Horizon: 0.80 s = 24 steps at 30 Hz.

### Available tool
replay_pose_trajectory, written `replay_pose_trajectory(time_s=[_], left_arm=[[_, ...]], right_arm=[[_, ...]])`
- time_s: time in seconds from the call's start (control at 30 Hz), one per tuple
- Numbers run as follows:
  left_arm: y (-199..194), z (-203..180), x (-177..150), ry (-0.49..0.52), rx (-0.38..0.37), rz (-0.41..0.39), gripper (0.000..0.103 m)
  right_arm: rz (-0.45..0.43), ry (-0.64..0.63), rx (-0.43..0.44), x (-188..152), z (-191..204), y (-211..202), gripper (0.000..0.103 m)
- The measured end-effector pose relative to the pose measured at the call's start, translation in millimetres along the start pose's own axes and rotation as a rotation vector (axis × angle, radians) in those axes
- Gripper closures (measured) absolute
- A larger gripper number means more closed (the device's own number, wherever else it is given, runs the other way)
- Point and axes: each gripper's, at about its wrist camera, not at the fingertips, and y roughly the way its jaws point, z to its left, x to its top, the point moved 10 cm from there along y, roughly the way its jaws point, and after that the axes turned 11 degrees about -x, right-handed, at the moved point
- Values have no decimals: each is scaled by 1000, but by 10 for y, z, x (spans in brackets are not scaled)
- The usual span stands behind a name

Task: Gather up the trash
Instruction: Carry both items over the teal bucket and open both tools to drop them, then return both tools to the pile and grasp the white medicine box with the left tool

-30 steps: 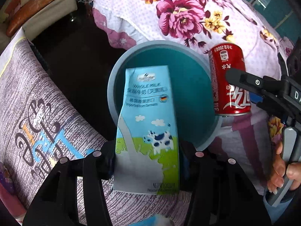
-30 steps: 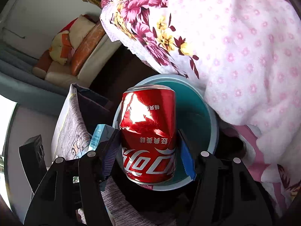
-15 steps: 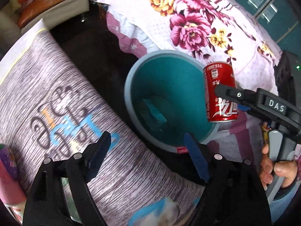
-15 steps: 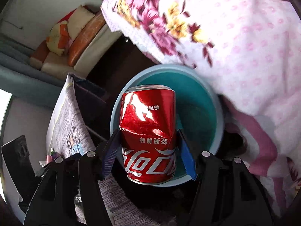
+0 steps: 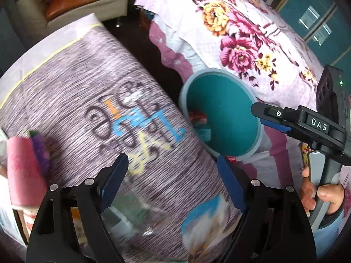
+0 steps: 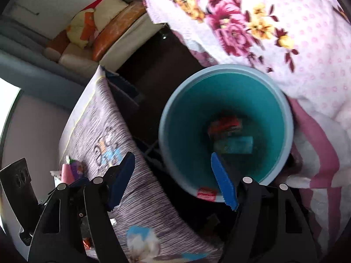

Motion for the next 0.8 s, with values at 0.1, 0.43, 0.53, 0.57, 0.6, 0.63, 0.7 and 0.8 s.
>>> replay_pose_trajectory(time_s=[0.1, 0.43, 0.53, 0.57, 0.6, 0.63, 0.7, 0.8], left_arm=[[-149, 103, -75, -14, 11, -20, 20], [-737, 529, -312, -59, 54, -104, 19], [-929, 698, -385, -79, 69, -132, 19], [-1013, 787, -420, -87, 80, -144, 19], [-1076, 854, -449, -95, 89, -153, 19], [-1134, 924, -474, -104, 98, -162, 19], [-1266, 1097, -537, -124, 118, -180, 19], [-1430, 1393, -651, -151, 160, -195, 19]], right_arm=[[11, -28, 9, -75, 176, -7, 34], [29, -129, 41, -332, 801, -88, 34], [37, -166, 52, -406, 1019, -114, 34], [38, -176, 55, -427, 1079, -120, 33], [41, -192, 60, -461, 1174, -126, 32], [43, -206, 63, -489, 1250, -130, 30], [50, -238, 72, -567, 1433, -125, 30], [66, -278, 92, -689, 1684, -108, 30]])
